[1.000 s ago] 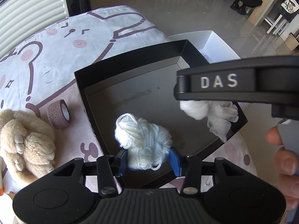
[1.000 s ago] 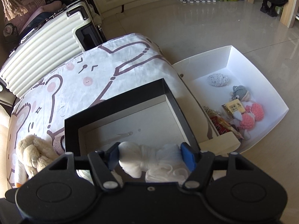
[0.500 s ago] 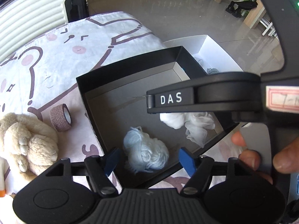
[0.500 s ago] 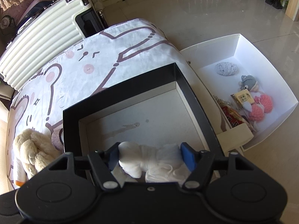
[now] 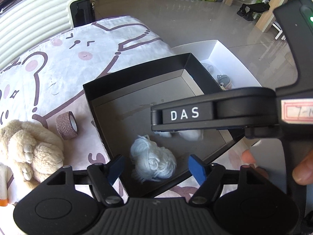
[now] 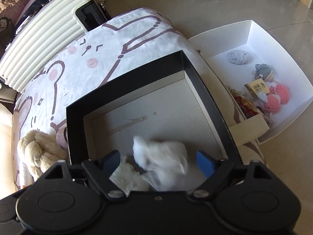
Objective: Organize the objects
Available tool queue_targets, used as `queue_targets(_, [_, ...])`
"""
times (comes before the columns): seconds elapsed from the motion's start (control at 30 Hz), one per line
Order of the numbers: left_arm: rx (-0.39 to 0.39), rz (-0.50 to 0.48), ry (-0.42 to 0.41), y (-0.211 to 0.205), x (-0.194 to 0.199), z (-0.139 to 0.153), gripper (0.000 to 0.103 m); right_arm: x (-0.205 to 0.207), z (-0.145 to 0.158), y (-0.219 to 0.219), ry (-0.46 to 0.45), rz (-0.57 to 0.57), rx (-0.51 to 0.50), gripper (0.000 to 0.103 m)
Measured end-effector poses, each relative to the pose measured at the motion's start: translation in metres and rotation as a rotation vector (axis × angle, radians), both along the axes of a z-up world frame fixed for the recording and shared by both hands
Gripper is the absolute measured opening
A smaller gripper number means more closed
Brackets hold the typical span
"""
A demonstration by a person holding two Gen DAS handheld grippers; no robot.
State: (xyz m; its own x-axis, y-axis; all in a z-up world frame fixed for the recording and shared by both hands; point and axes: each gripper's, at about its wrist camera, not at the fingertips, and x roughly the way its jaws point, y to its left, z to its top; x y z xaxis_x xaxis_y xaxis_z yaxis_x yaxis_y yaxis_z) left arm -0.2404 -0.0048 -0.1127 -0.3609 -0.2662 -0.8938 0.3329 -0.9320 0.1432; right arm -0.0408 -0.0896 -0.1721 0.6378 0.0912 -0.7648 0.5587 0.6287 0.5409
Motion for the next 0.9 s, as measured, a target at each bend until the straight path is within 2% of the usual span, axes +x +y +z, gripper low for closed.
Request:
queue_targets(0.37, [-0.032, -0.036, 0.026, 0.011, -0.001, 0.005, 0.091, -0.021, 0.016, -0.002, -0.029, -0.046, -0.035, 0.088])
queue_targets(0.9, [-0.054, -0.025, 0.066, 0.014, 0.012, 0.021, 0.102, -0.058, 0.046, 0.002, -0.081, -0.117, -0.146, 0.095])
